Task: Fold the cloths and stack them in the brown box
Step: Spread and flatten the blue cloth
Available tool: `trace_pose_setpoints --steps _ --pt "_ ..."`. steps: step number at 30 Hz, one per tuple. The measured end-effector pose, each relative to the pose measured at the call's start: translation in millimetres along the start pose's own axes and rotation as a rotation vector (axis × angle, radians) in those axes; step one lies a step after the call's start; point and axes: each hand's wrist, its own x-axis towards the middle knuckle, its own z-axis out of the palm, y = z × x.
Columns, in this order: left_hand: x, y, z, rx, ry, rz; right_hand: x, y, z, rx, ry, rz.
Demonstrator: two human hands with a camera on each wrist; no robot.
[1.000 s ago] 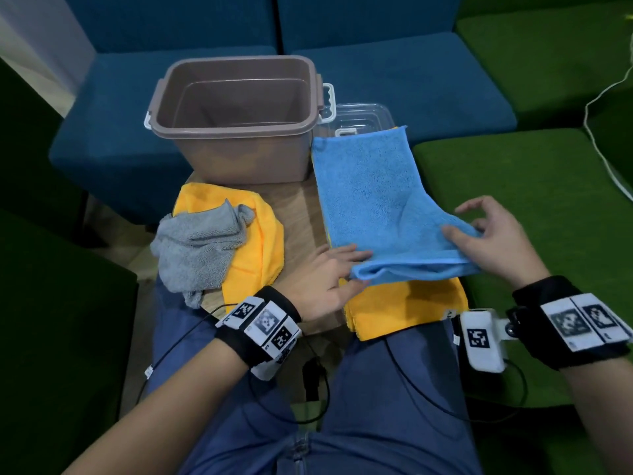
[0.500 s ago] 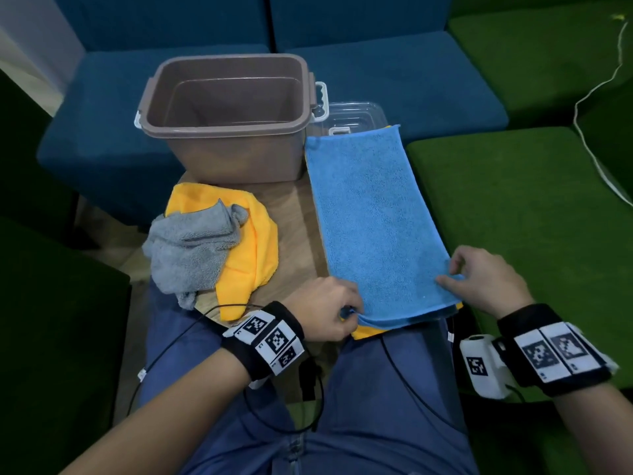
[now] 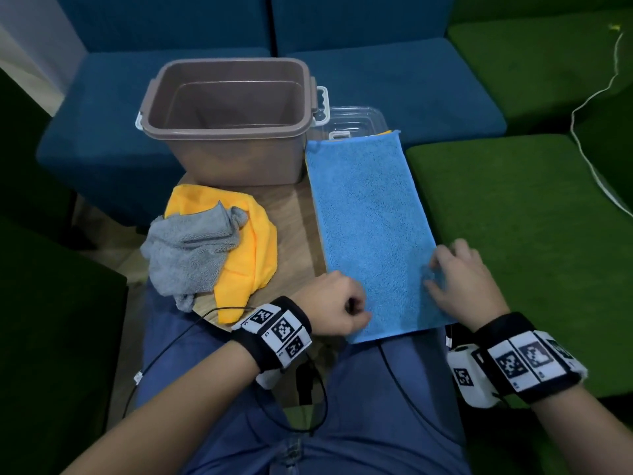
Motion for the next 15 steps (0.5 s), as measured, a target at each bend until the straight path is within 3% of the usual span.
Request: trace_pose_setpoints --steps 1,3,5,7,15 --pt "7 0 -5 -0.027 0.084 0.007 2 -6 2 0.025 0.014 -0.078" --pt "23 -6 -12 -0.008 0.194 0.011 8 -16 10 0.06 -0.115 -0.222" --pt "35 -19 -13 0.144 0.055 -0.056 12 -18 26 0.032 -0.294 -0.274" --pt "39 -33 -11 0.284 -0.071 -0.077 18 -9 35 -0.007 -0.353 -0.259" --pt "49 -61 -20 0.291 -0.117 -0.217 31 35 23 0.032 -0.394 -0.007"
